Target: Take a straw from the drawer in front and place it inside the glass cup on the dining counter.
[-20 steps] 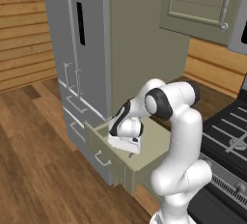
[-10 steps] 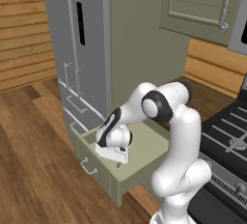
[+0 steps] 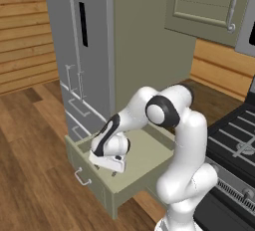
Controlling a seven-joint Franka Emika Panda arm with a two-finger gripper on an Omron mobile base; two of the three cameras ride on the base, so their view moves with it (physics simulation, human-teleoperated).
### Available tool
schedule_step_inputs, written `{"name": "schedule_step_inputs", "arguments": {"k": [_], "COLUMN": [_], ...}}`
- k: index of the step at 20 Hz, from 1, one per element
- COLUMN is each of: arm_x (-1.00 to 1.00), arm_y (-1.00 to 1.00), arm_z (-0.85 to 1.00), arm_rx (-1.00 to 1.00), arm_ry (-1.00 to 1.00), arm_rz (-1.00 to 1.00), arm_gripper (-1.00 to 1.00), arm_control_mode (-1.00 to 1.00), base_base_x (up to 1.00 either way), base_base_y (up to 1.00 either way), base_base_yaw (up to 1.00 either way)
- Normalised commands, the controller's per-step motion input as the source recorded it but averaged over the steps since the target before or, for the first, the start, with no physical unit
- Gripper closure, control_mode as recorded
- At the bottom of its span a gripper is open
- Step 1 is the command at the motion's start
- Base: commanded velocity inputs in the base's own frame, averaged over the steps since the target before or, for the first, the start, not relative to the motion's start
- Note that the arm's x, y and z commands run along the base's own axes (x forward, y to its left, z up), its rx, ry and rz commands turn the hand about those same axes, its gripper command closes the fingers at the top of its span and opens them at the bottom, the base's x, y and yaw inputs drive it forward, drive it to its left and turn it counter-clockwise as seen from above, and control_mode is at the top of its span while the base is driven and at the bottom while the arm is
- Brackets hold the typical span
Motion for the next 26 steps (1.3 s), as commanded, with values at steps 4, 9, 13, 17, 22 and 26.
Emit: {"name": "schedule_step_inputs", "arguments": {"k": [4,9,13,17,22,26], "arm_x": [0.7,0.78,0.73,0.71,0.58,0.5], "arm_y": [0.0,0.0,0.0,0.0,0.0,0.0], "arm_z": [0.16,0.05,0.0,-0.01,-0.08,-0.26], "arm_rx": [0.03,0.01,0.0,0.0,0.0,-0.02], "arm_ry": [0.0,0.0,0.0,0.0,0.0,0.0], "arm_rz": [-0.08,-0.09,-0.08,-0.08,-0.07,-0.05], "arm_gripper": [-1.0,-1.0,-1.0,-1.0,-1.0,-1.0], "arm_control_mode": [-1.0,-1.0,-1.0,-1.0,-1.0,-1.0], "base_base_x": [0.0,0.0,0.0,0.0,0.0,0.0], "base_base_y": [0.0,0.0,0.0,0.0,0.0,0.0], "base_base_yaw": [0.0,0.0,0.0,0.0,0.0,0.0]}}
